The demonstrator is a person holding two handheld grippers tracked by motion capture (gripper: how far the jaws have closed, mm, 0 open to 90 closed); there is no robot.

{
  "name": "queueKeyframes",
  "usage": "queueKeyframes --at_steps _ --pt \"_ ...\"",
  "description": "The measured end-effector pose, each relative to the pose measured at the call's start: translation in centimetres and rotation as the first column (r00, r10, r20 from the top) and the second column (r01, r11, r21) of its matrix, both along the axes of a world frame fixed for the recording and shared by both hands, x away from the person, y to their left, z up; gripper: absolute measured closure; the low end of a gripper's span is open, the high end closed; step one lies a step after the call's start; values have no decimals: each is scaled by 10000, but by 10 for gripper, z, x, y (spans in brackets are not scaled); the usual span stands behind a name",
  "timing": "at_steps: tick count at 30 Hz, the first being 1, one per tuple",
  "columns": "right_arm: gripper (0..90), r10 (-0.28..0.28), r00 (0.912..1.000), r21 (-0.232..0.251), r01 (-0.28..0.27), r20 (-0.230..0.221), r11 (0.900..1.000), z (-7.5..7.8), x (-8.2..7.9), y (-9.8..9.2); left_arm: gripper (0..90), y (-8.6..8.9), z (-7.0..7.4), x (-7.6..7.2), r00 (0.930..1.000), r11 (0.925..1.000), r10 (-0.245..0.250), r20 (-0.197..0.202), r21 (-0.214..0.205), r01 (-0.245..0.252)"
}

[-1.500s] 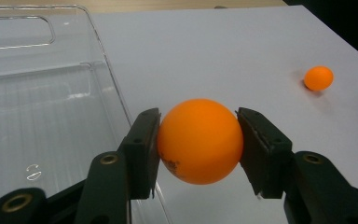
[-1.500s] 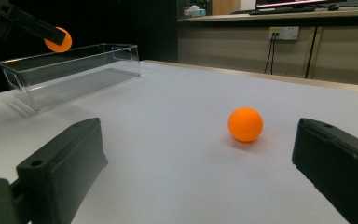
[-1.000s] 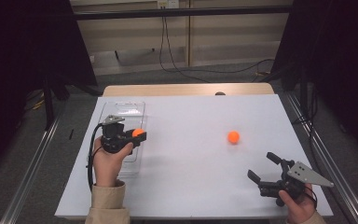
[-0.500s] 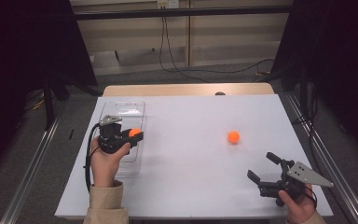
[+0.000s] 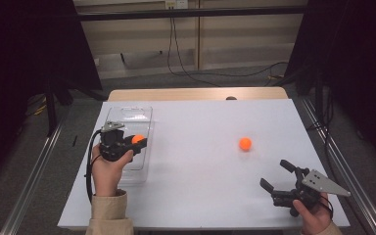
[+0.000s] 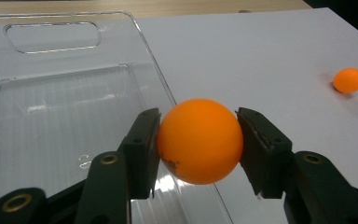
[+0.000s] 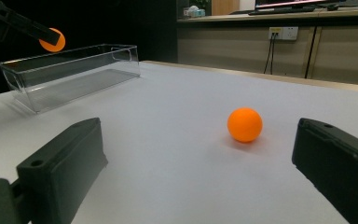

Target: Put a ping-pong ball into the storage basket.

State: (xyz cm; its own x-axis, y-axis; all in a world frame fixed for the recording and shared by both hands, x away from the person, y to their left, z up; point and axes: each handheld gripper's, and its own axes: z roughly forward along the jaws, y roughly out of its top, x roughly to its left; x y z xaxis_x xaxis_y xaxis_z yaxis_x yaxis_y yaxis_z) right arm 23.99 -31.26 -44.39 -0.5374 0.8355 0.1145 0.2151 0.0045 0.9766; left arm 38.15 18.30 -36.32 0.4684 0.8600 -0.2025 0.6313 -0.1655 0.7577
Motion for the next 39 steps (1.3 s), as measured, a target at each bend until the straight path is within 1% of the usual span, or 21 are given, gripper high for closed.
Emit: queueKeyframes --at_steps 5,7,10,15,17,19,21,27,29,33,39 --pt "18 -1 10000 5 1 3 10000 0 0 0 510 2 -1 0 10000 10000 80 -18 51 -80" --pt "18 4 10000 5 -4 -3 10000 0 0 0 510 4 -2 0 9999 9999 107 1 -5 -107" --pt "18 -13 10000 24 13 -15 10000 0 0 0 510 6 -1 0 9999 9999 117 39 104 -118" --pt "19 12 10000 16 -12 -9 10000 0 0 0 509 10 -3 0 9997 9997 222 33 49 -222" --pt "18 21 10000 9 -21 -9 10000 0 0 0 510 11 -3 1 9996 9995 279 34 112 -279" --pt "19 2 10000 25 -2 -21 10000 0 0 0 510 11 -3 1 9996 9996 282 47 91 -283" --pt "18 -6 10000 15 6 -2 10000 0 0 -1 510 12 -3 1 9994 9992 330 67 227 -331" --pt "18 27 10000 10 -27 -1 10000 0 0 0 510 13 -4 1 9992 9990 377 133 239 -380" --pt "18 52 10000 -1 -52 5 10000 0 0 0 510 14 -5 1 9990 9986 406 195 321 -413" --pt "18 22 10000 32 -22 -20 10000 0 1 0 510 16 -6 1 9988 9981 471 140 385 -476" --pt "19 20 10000 35 -20 -15 10000 0 0 0 510 16 -6 1 9987 9978 477 182 444 -484"
